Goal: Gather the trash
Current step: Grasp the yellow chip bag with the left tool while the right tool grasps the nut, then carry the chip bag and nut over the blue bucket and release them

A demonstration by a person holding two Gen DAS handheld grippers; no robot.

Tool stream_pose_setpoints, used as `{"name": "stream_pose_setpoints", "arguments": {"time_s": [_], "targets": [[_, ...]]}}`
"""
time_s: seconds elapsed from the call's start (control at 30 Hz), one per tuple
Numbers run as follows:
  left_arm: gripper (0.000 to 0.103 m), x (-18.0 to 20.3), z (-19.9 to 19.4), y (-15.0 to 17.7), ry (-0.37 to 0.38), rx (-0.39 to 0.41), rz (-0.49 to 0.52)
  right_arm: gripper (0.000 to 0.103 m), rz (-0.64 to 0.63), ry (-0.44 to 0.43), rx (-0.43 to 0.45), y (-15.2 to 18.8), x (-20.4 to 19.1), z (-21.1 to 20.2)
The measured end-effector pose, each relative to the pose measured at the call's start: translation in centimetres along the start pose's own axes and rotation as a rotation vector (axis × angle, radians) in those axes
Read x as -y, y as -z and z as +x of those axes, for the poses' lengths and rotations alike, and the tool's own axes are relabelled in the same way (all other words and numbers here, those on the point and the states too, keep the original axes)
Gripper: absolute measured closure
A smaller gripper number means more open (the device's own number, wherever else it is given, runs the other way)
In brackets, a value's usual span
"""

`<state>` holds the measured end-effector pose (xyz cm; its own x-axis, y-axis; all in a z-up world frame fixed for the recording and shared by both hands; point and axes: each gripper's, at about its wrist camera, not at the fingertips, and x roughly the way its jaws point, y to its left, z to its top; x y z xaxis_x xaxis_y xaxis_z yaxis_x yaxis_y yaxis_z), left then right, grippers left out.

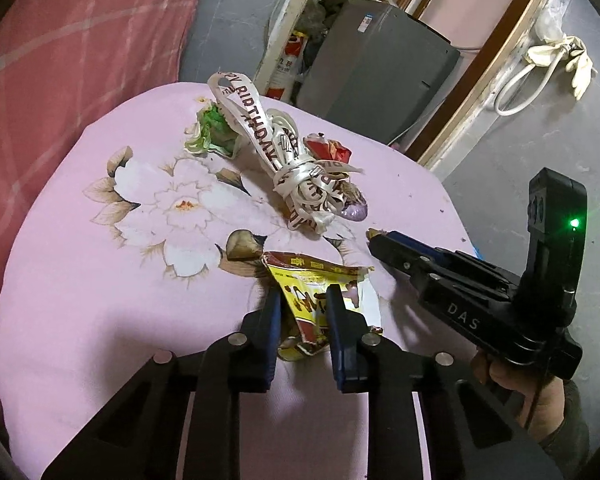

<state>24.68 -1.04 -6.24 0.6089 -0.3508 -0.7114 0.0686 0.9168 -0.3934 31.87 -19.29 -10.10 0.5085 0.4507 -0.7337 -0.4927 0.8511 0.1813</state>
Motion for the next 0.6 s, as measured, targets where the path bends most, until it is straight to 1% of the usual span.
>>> {"name": "stream_pose_setpoints", "arguments": {"time_s": [0.1, 0.2, 0.3, 0.4, 0.5, 0.6], "targets": [[0.09, 0.2, -0.3, -0.1, 0.009, 0.014, -0.012, 0.089, 0.014, -0.011, 0.012, 0.1, 0.1, -0.2], [0.091, 0.7, -0.7, -0.1, 0.019, 0.03, 0.005, 0.09, 0.025, -0.014, 0.033, 0.5, 0.2, -0.8], [0.091, 1.5, -1.4, 0.0, 0.029, 0.067, 0.031, 0.09, 0.049, -0.02, 0.081, 0.8, 0.6, -2.2], [0.092, 2.6, -2.2, -0.2, 0.037, 0.107, 0.065, 0.09, 0.067, -0.017, 0.143, 1.2, 0.9, -4.2], [0.092, 4.0, -3.0, -0.7, 0.044, 0.164, 0.096, 0.09, 0.073, 0.001, 0.223, 1.3, 1.2, -7.0], [0.092, 5.7, -3.8, -1.4, 0.056, 0.223, 0.133, 0.09, 0.081, 0.039, 0.326, 1.2, 1.5, -10.2]]}}
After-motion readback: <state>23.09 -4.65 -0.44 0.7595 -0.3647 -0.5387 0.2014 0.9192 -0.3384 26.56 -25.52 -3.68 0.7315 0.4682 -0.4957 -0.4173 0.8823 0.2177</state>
